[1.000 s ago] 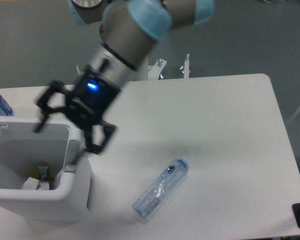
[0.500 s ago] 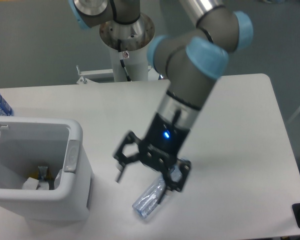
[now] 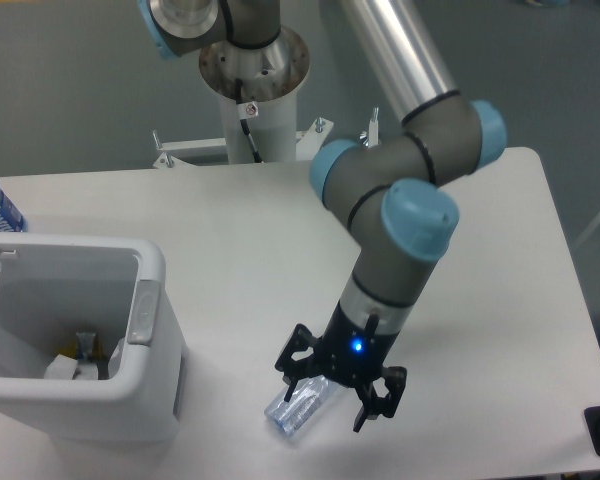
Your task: Place the trash in the trash can
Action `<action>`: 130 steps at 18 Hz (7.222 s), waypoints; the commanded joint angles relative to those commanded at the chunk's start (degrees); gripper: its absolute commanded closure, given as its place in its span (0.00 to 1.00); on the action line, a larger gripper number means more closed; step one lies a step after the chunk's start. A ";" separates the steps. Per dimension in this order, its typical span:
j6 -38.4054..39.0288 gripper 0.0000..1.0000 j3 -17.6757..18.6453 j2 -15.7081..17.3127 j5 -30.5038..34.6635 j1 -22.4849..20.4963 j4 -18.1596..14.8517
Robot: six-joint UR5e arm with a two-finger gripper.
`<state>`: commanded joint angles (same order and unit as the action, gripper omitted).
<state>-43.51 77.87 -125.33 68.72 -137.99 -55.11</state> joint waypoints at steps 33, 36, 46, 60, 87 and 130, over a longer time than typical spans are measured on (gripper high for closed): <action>-4.66 0.30 -0.44 -6.60 18.12 6.60 -3.34; -4.66 0.40 -0.53 -6.60 18.12 6.60 -3.34; -4.75 0.45 -0.53 -6.25 18.03 6.68 -3.25; -4.75 0.45 -4.04 -3.53 8.12 3.53 -3.08; 12.82 0.44 -14.15 10.45 -47.80 2.37 1.13; 3.26 0.00 -1.06 14.23 -18.81 0.97 8.26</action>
<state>-40.24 76.81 -111.10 49.91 -137.02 -46.85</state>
